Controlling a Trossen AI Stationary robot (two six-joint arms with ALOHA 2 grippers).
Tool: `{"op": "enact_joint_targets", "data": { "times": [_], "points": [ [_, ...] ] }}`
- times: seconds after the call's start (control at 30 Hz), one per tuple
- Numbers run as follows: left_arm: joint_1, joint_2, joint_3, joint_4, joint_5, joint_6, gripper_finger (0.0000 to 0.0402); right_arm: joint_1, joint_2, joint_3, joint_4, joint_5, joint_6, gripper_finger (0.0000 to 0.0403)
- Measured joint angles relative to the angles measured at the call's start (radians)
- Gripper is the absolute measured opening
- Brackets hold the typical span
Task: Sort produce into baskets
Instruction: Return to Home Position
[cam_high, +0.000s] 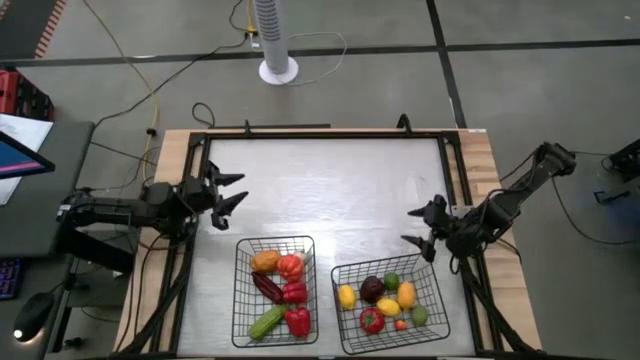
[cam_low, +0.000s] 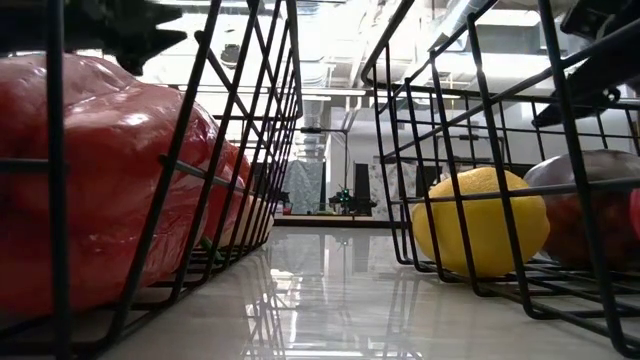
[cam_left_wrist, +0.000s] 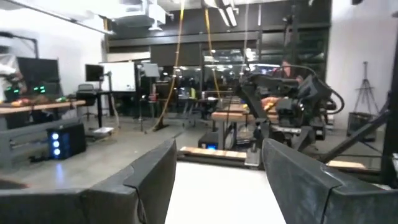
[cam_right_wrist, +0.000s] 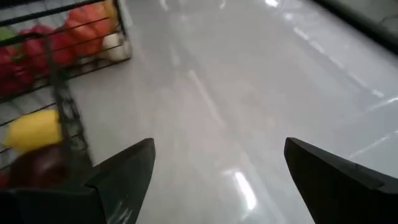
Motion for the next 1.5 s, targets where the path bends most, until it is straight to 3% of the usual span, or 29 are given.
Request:
{"op": "enact_joint_targets", "data": {
  "times": [0.17, 0.27, 0.5, 0.73, 0.93, 1.23, 1.37, 1.5],
  "points": [
    [0.0, -0.089, -0.1, 0.004, -0.035, -0.041, 0.0215, 0.0, -0.149, -0.107, 0.114, 0.081, -0.086, 0.0384],
    [0.0, -0.132, -0.143, 0.019, -0.056, -0.051, 0.0209, 0.0, -0.231, -0.177, 0.308, 0.098, -0.196, 0.0384],
    [0.001, -0.213, -0.178, -0.014, -0.1, -0.059, 0.0191, -0.012, -0.341, -0.336, 0.723, 0.059, -0.536, 0.0384],
    [0.002, -0.217, -0.178, -0.015, -0.094, -0.056, 0.0174, -0.161, -0.447, -0.485, 0.884, -0.084, -0.571, 0.0384],
    [0.002, -0.216, -0.178, -0.116, -0.094, -0.051, 0.0168, -0.327, -0.475, -0.504, 0.888, -0.18, -0.549, 0.0384],
    [-0.023, -0.254, -0.179, -0.125, -0.086, 0.04, 0.0168, -0.592, -0.48, -0.504, 0.936, -0.469, -0.612, 0.0384],
    [-0.037, -0.288, -0.179, -0.165, -0.072, 0.067, 0.0168, -0.687, -0.495, -0.505, 0.892, -0.467, -0.627, 0.0379],
    [-0.042, -0.295, -0.179, -0.2, -0.054, 0.062, 0.0168, -0.758, -0.493, -0.505, 0.82, -0.361, -0.543, 0.0373]
  ]
}}
